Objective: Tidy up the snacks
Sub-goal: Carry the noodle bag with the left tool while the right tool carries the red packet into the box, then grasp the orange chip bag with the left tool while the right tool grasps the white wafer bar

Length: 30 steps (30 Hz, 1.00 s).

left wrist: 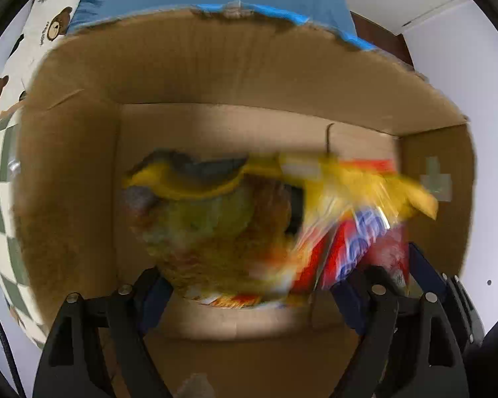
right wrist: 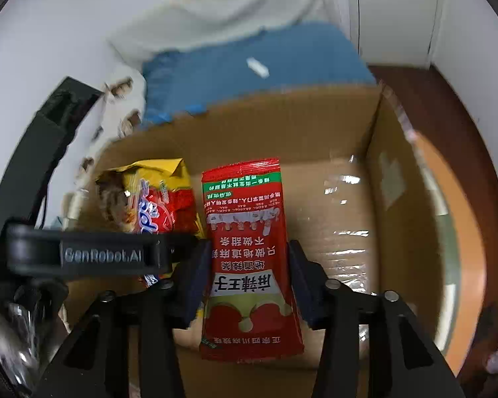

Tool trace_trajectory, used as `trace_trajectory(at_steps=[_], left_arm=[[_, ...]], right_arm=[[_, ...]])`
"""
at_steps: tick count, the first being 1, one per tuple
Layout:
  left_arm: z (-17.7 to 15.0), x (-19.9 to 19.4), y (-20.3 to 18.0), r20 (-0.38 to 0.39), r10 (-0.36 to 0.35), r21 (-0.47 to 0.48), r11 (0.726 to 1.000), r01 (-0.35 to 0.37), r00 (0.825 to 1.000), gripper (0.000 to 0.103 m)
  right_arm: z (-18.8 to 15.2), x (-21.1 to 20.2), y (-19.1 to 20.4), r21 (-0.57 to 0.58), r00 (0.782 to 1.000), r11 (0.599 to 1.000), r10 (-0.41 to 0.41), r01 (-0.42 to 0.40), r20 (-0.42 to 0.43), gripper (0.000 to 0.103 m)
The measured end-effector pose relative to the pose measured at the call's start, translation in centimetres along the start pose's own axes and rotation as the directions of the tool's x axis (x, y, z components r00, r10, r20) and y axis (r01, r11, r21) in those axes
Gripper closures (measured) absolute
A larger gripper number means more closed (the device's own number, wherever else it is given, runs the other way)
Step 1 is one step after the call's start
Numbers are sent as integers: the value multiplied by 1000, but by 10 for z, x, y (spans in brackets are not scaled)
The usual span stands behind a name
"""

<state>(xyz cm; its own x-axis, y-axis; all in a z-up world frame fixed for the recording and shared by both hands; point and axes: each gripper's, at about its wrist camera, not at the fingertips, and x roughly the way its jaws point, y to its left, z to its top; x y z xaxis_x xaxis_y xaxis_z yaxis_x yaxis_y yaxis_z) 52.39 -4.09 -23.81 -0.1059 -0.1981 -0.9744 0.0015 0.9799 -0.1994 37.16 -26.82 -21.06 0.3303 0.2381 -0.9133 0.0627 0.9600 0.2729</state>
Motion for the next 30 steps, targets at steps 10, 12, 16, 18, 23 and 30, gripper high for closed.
trace_trajectory(at_steps=[10, 12, 16, 18, 23, 30], left_arm=[[-7, -7, 6, 69, 13, 4, 1000, -14, 998, 8], [-19, -16, 5, 109, 36, 12, 999, -37, 993, 8], [-48, -43, -2, 198, 62, 29, 997, -69, 978, 8], [-60, -57, -5, 233, 64, 37, 997, -75, 970, 8], [-85, -89, -6, 314, 85, 59, 992, -108, 946, 8], [-123, -122, 0, 395, 79, 68, 991, -115, 915, 8]], right_arm=[[4, 0, -36, 11, 996, 999, -35, 36, -80, 9], [4, -5, -40, -7, 995, 998, -63, 63, -75, 9], [-11, -23, -38, -32, 992, 994, -109, 107, -58, 9], [-15, -26, -24, -28, 991, 993, -118, 116, -57, 9], [-29, -34, -12, -27, 991, 991, -134, 133, -23, 9], [-52, -80, 3, -46, 991, 991, -127, 129, 49, 9]])
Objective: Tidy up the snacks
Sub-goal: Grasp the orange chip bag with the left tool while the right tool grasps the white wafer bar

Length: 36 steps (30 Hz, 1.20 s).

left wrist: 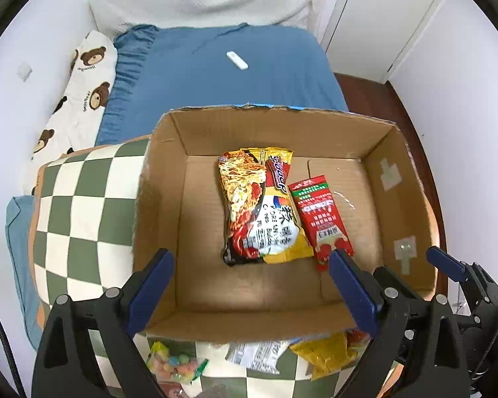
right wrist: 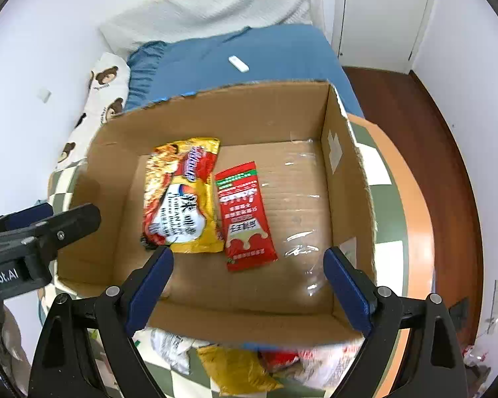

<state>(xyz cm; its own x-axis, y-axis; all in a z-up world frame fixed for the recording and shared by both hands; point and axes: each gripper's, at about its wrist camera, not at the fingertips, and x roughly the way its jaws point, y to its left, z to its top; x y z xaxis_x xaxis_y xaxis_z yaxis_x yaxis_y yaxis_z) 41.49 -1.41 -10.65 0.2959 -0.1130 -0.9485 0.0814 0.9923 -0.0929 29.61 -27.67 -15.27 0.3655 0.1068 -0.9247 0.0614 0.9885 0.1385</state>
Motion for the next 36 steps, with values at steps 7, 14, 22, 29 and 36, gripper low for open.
trace_trajectory(at_steps=[7, 14, 22, 29, 36], left_arm=[[-32, -46, 3, 90, 2, -3, 1000, -2, 996, 8], [-80, -86, 8, 153, -16, -4, 1000, 16, 988, 8], [-197, -74, 13, 84, 71, 133, 988, -82, 994, 8], [-331, 18, 18, -220, 155, 384, 921, -61, 963, 8], [-395, 107, 4, -351, 261, 549, 836, -29, 899, 12]], right_arm=[[-25, -54, 1, 17, 995, 1000, 10, -12, 96, 9], [-65, -97, 3, 48, 987, 996, 69, -77, 146, 9], [-172, -86, -8, 191, 978, 959, 207, -207, 24, 9], [-290, -36, -23, 327, 957, 930, 233, -168, -171, 9], [-359, 2, -27, 412, 942, 903, 235, -121, -239, 20]])
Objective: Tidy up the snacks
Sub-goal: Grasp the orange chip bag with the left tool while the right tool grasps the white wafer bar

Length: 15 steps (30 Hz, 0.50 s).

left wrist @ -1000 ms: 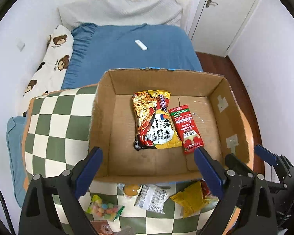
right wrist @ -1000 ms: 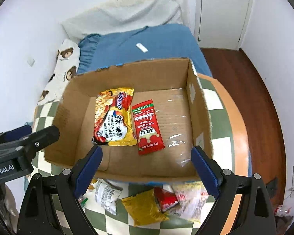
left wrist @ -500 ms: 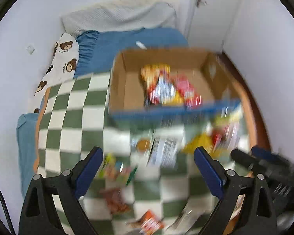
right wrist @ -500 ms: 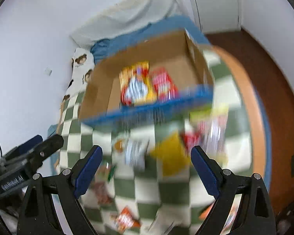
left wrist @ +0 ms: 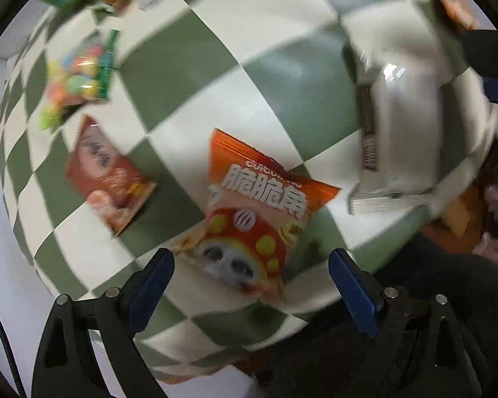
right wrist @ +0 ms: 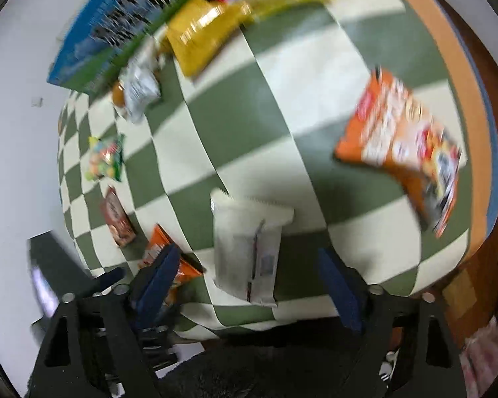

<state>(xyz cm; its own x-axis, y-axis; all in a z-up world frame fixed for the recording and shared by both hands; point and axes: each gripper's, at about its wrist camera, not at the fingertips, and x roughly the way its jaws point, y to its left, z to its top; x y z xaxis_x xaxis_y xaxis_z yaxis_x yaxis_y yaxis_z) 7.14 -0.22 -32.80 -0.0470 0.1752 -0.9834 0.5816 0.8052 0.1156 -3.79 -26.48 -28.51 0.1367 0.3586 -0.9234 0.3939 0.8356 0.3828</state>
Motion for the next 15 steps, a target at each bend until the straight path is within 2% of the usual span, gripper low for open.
trace_trajectory(at_steps=[2, 3, 5, 7, 8, 10, 11, 12, 13, 14, 15], left_arm=[[7, 5, 6, 18, 1, -34, 999, 0, 1000, 37], [10, 5, 13, 25, -2, -69, 998, 4, 1000, 40], [16, 2, 36, 43, -43, -193, 980, 50, 998, 41], [17, 2, 58, 54, -84, -314, 945, 97, 995, 41], [17, 3, 68, 62, -112, -366, 922, 127, 992, 41], [16, 7, 86, 76, -188, -470, 860, 201, 979, 41], [16, 8, 93, 85, -222, -502, 832, 234, 971, 41], [16, 9, 96, 94, -252, -515, 816, 263, 963, 41], [17, 11, 97, 92, -280, -515, 808, 286, 956, 41], [20, 13, 96, 75, -312, -504, 808, 306, 947, 41], [22, 15, 96, 59, -326, -483, 818, 313, 944, 41]], right_arm=[[-5, 9, 0, 3, 1000, 1000, 1, -1, -13, 23], [-8, 15, 2, -3, 1000, 1000, -6, 6, -15, 23], [-13, 22, 8, -25, 1000, 999, -24, 24, -14, 27], [-17, 36, 14, -54, 998, 997, -55, 54, -22, 34], [-18, 42, 17, -54, 998, 997, -61, 59, -29, 35], [-18, 56, 24, -68, 996, 995, -76, 72, -49, 38], [-18, 62, 28, -80, 995, 993, -89, 85, -50, 39], [-19, 68, 32, -111, 992, 988, -115, 109, -47, 41], [-20, 73, 38, -148, 989, 980, -143, 135, -45, 46], [-20, 76, 42, -183, 986, 971, -161, 151, -42, 46], [-19, 77, 49, -233, 982, 957, -185, 171, -42, 46]])
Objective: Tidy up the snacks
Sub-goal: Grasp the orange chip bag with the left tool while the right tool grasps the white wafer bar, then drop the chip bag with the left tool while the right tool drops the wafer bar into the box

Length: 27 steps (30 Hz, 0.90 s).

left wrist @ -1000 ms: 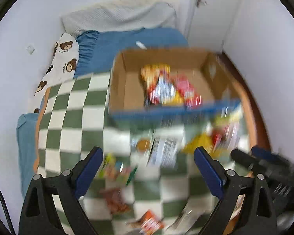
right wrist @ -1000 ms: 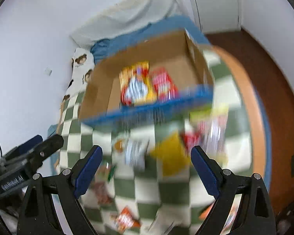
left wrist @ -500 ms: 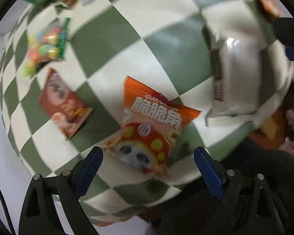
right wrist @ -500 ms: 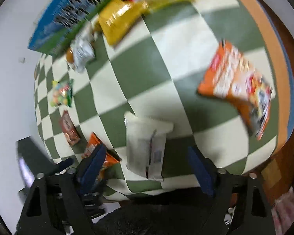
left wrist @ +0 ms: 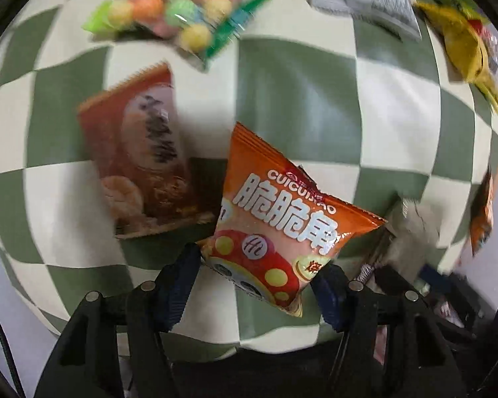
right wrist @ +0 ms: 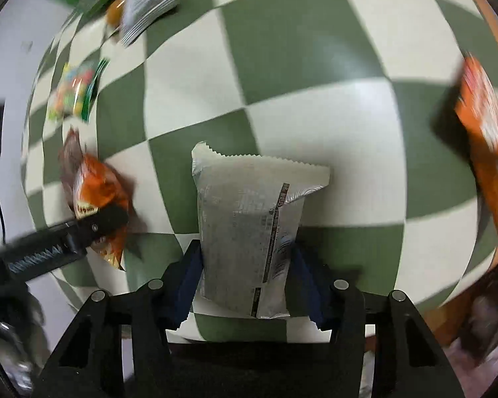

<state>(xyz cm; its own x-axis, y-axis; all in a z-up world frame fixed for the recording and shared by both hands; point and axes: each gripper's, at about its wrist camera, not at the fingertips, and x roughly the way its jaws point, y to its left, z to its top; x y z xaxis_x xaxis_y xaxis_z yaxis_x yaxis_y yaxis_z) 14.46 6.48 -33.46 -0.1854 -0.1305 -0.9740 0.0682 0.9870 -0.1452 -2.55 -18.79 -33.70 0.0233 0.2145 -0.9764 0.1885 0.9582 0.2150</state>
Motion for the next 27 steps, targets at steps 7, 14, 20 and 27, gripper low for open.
trace_trajectory(at_steps=[7, 14, 20, 27], left_arm=[[13, 3, -20, -12, 55, 136, 989, -53, 998, 40], [12, 11, -41, -1, 54, 166, 985, -53, 999, 38], [13, -11, -46, 125, 49, 123, 990, -64, 991, 46], [27, -56, -42, 168, -16, 60, 998, 6, 986, 49]], right_arm=[[22, -17, 26, -240, 991, 961, -130, 135, 39, 45], [12, -9, 7, -95, 999, 995, -39, 41, 19, 35], [6, -2, -13, -60, 999, 998, -27, 30, 46, 47], [14, -28, -16, -104, 996, 994, 27, -19, 83, 55]])
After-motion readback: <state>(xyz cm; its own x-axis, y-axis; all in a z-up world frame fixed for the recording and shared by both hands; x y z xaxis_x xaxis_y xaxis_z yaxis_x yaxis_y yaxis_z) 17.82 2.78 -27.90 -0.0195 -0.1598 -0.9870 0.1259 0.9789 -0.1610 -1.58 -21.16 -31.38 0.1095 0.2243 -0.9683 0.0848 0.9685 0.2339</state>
